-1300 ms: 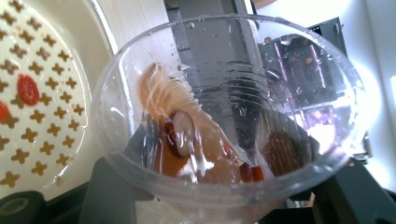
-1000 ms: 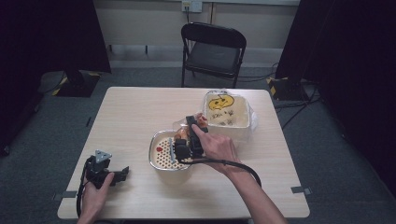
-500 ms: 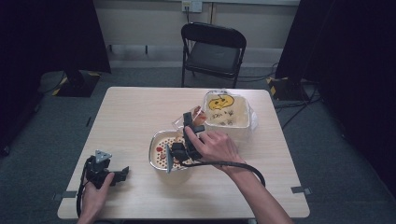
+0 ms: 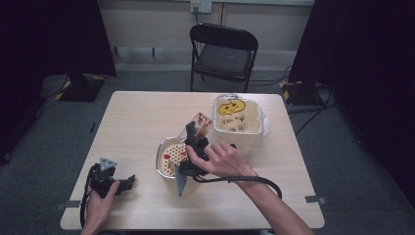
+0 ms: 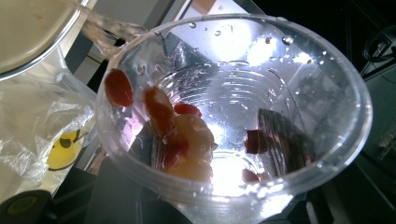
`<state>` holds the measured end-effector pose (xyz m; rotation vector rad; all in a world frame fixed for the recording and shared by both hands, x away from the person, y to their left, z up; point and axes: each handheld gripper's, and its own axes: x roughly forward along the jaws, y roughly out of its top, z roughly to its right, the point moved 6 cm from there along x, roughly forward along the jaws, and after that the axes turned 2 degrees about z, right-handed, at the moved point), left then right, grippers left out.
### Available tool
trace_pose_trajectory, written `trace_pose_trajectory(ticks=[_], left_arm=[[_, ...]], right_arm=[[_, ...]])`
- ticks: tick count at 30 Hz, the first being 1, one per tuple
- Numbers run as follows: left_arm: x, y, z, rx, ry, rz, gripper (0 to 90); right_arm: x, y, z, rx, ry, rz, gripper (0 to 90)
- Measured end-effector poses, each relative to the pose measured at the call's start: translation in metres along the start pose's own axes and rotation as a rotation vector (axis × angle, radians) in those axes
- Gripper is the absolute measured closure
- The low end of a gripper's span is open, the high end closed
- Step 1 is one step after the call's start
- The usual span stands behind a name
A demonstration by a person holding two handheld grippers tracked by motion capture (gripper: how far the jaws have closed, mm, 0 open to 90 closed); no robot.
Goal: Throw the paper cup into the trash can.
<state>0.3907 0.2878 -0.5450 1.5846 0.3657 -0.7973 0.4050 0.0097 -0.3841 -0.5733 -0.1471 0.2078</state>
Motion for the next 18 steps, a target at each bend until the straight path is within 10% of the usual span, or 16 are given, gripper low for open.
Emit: trace_pose_trajectory(ticks=[9,18], left_arm=[[0.0000,0.0000,0.0001,0.000,0.000,0.000,0.1],[0.0001,0.0000,0.0003,-0.005,0.000,0.001,0.1]], right_arm=[[0.0002,-0.0053,0.0073,-0.097,-0.042,0.008,48.5],[0.0007,-0.0073,0.0081,-0.043,-0.020,0.003,48.6]])
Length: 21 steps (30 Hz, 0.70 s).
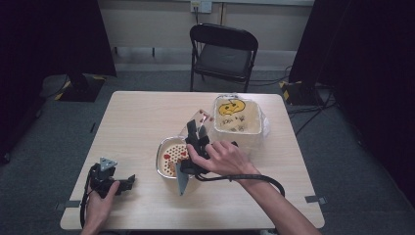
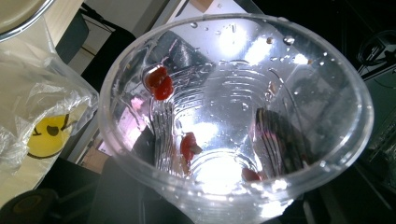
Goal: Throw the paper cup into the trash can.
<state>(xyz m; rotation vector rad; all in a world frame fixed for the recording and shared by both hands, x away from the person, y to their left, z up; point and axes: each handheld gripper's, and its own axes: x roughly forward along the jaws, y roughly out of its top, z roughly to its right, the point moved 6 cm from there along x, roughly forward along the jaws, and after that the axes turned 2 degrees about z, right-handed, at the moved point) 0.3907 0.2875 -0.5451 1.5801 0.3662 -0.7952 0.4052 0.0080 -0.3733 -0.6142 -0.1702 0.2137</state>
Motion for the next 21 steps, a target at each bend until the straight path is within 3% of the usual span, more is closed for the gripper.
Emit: trace_pose_trajectory(ticks=[1,2,3,6,7,10,11,12,13,14,17,21], left_arm=[[0.000,0.000,0.000,0.004,0.000,-0.001,0.1],[0.000,0.000,0.000,0.004,0.000,-0.001,0.1],[0.000,0.000,0.000,0.005,0.000,-0.001,0.2],[0.000,0.000,0.000,0.004,0.000,-0.001,0.1],[0.000,0.000,0.000,0.004,0.000,-0.001,0.1],[0.000,0.000,0.000,0.003,0.000,-0.001,0.2],[0.000,0.000,0.000,0.004,0.000,-0.001,0.1],[0.000,0.000,0.000,0.003,0.001,-0.001,0.1],[0.000,0.000,0.000,0.004,0.000,-0.001,0.1],[0.000,0.000,0.000,0.004,0.000,-0.001,0.1],[0.000,0.000,0.000,0.004,-0.001,-0.001,0.1],[0.000,0.000,0.000,0.004,0.000,-0.001,0.2]], right_arm=[[0.000,0.000,0.000,0.082,0.050,0.010,48.6],[0.000,0.000,0.000,0.082,0.050,0.010,48.6],[0.000,-0.001,0.002,0.142,0.048,0.009,48.5],[0.002,-0.007,0.004,0.395,0.118,0.023,48.6],[0.002,-0.007,0.004,0.395,0.118,0.023,48.6],[0.003,-0.018,0.008,0.662,0.196,0.037,48.8],[0.003,-0.021,0.008,0.800,0.253,0.071,48.8],[0.003,-0.021,0.008,0.800,0.253,0.071,48.8],[0.003,-0.024,0.007,0.934,0.307,0.101,48.7],[0.003,-0.024,0.007,0.934,0.307,0.101,48.7],[0.003,-0.029,0.005,1.193,0.391,0.141,48.8],[0.006,-0.037,0.002,1.471,0.493,0.213,48.9]])
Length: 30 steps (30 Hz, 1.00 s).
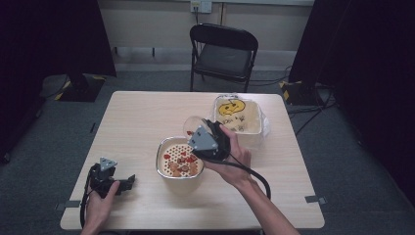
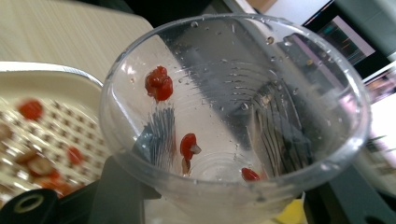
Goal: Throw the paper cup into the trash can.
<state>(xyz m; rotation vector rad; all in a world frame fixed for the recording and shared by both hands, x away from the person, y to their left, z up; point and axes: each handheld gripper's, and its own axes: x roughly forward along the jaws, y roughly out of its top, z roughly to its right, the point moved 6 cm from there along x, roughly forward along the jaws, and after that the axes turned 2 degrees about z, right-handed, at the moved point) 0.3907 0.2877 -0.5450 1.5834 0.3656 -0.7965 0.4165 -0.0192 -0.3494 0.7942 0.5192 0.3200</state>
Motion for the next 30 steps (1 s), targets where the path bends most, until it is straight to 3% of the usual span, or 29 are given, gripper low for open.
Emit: trace_pose_trajectory(ticks=[1,6,14,20,30], left_arm=[[0.000,0.000,0.000,0.001,0.000,0.000,0.1],[0.000,0.000,0.000,0.001,0.000,-0.001,0.1],[0.000,0.000,0.000,0.000,0.000,0.000,0.1],[0.000,0.000,0.000,0.001,0.000,0.000,0.1],[0.000,0.000,0.000,0.001,0.000,0.000,0.1]], right_arm=[[0.000,-0.001,0.002,0.066,0.034,0.014,48.8],[0.000,-0.002,0.009,0.290,0.150,0.093,48.4],[0.001,0.001,0.018,0.485,0.231,0.212,48.7],[0.000,0.003,0.037,0.581,0.241,0.267,48.4],[-0.002,-0.007,0.076,0.626,0.180,0.270,48.4]])
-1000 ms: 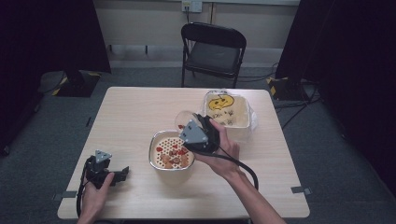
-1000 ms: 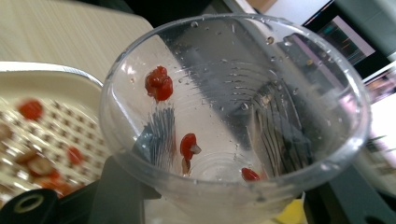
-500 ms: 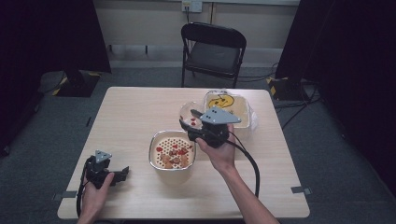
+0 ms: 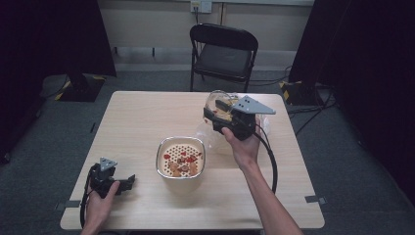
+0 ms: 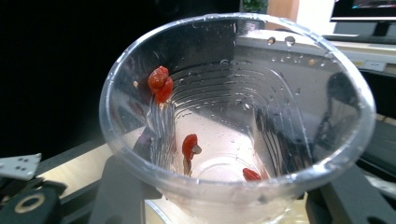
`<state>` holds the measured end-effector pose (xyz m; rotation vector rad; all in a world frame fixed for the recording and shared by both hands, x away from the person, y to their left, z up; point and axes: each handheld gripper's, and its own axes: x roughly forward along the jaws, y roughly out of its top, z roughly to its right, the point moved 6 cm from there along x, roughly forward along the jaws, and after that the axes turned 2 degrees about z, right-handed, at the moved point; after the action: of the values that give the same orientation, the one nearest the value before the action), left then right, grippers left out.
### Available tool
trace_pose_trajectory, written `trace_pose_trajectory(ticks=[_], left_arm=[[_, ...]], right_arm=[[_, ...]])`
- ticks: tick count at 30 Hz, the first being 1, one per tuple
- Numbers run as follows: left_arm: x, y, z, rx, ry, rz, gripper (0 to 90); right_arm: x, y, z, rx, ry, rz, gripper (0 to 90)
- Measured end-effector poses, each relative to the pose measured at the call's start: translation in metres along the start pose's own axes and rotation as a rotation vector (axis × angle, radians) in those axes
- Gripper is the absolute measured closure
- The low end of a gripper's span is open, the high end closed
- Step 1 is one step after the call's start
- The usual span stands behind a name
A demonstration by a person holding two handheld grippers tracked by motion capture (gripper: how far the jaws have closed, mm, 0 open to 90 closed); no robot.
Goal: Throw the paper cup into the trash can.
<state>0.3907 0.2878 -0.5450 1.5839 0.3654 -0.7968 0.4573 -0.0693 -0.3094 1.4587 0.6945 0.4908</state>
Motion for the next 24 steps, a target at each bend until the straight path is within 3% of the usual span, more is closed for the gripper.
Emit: trace_pose_trajectory(ticks=[7,8,9,11,24], left_arm=[[0.000,0.000,0.000,0.000,0.000,0.000,0.1],[0.000,0.000,0.000,-0.001,0.000,0.001,0.1],[0.000,0.000,0.000,-0.001,0.000,0.001,0.1],[0.000,0.000,0.000,0.000,0.000,0.000,0.1],[0.000,0.000,0.000,-0.001,0.000,0.000,0.1]], right_arm=[[-0.002,0.017,0.027,-0.013,-0.067,-0.009,48.5],[-0.002,0.017,0.036,0.003,-0.088,-0.018,48.4],[-0.002,0.017,0.036,0.003,-0.088,-0.018,48.4],[0.001,0.014,0.049,0.018,-0.119,-0.038,48.4],[0.008,-0.007,0.096,0.063,-0.211,-0.127,46.8]])
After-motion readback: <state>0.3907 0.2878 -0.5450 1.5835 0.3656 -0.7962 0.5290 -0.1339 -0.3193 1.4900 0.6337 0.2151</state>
